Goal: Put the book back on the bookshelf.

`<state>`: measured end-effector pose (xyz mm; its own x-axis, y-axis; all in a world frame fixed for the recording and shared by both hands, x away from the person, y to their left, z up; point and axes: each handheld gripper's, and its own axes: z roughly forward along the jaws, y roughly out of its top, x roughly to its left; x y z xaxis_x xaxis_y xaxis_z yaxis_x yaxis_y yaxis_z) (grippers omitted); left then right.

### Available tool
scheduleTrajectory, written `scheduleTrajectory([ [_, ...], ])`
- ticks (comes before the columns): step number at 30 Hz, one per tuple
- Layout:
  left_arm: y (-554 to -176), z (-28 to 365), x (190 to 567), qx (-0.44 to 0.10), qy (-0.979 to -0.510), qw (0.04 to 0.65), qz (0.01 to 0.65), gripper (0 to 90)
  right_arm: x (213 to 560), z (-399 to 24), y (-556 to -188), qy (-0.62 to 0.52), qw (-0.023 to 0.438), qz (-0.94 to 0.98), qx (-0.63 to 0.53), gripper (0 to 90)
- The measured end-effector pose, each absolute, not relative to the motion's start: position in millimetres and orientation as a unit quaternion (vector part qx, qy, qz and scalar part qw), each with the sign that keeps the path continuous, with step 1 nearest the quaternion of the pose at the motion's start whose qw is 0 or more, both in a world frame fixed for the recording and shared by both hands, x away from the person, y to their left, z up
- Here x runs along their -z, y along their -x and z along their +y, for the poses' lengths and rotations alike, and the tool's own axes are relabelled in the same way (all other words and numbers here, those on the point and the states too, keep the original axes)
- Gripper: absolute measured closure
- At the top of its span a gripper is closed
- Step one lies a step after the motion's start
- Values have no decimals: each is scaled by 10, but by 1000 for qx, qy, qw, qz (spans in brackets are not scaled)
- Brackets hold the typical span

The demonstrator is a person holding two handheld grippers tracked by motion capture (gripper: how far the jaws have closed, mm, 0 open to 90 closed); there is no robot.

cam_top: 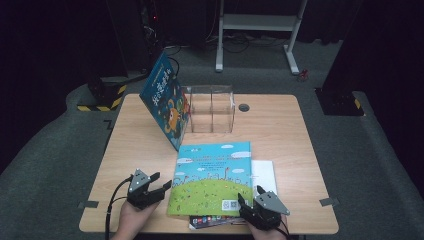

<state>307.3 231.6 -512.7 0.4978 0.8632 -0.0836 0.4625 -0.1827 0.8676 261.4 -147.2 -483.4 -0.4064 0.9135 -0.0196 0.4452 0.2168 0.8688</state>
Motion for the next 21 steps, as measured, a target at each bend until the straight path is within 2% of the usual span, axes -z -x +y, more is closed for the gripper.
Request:
scheduleTrajectory([
  [5, -3077, 2285, 5140, -228, -739, 443, 453, 363, 4774, -1443, -2635, -457, 283, 733, -416, 335],
  [9, -3086, 2275, 5144, -223, -739, 438, 460, 365, 4674, -1452, -2742, -443, 278, 742, -420, 322],
  [12, -3090, 2262, 5147, -213, -739, 442, 461, 374, 4640, -1491, -2837, -448, 256, 739, -433, 342],
  [16, -3079, 2214, 5152, -193, -746, 445, 457, 379, 4751, -1551, -2823, -448, 283, 723, -444, 386],
  [21, -3095, 2122, 5174, -169, -753, 444, 455, 354, 4762, -1664, -2831, -470, 256, 715, -450, 344],
])
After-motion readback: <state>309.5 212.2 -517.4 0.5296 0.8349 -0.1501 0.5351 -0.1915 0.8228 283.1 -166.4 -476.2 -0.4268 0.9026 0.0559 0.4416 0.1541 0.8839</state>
